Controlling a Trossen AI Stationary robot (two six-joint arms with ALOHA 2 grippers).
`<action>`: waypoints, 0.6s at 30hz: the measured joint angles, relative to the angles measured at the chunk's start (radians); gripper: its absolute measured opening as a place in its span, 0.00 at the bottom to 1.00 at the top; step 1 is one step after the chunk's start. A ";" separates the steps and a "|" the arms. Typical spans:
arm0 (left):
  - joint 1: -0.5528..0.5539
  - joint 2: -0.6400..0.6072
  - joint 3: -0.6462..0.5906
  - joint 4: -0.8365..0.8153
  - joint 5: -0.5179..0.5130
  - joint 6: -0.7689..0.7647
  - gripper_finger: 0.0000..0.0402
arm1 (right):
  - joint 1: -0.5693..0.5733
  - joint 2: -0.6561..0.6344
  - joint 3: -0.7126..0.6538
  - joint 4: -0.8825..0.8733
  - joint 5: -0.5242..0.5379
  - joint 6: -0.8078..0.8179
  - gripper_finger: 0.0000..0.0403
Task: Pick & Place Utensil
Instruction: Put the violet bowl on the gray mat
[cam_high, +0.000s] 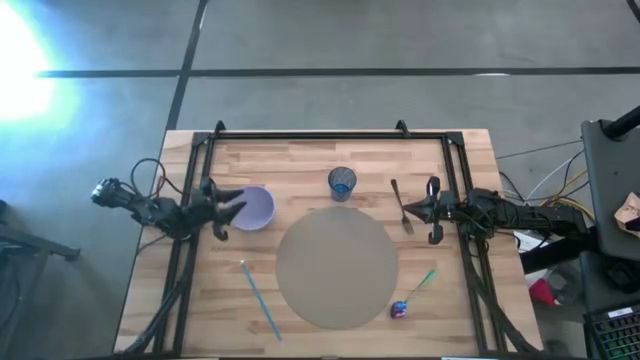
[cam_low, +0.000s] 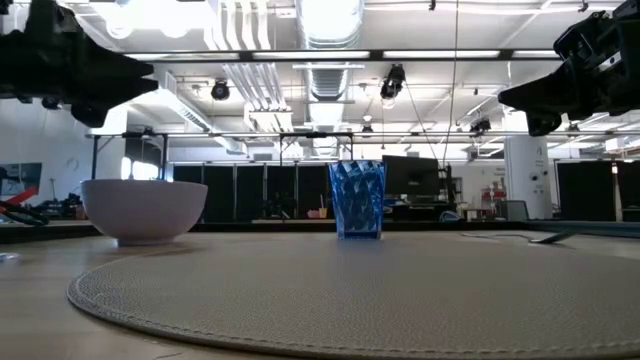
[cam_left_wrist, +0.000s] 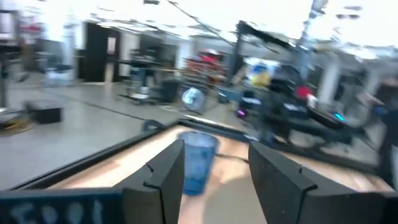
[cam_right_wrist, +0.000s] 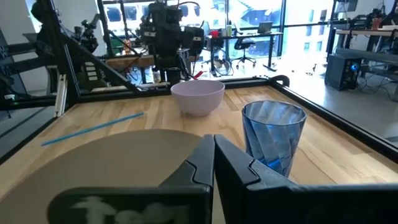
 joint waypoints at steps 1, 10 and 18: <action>0.001 0.000 0.006 -0.001 -0.021 -0.010 0.43 | 0.000 0.000 0.000 0.000 0.000 0.000 0.02; 0.020 0.054 0.119 -0.036 -0.096 -0.070 0.43 | 0.000 0.000 0.000 0.000 0.000 0.001 0.02; 0.106 0.243 0.289 -0.264 -0.121 -0.235 0.43 | 0.000 0.000 0.000 0.000 0.000 0.004 0.02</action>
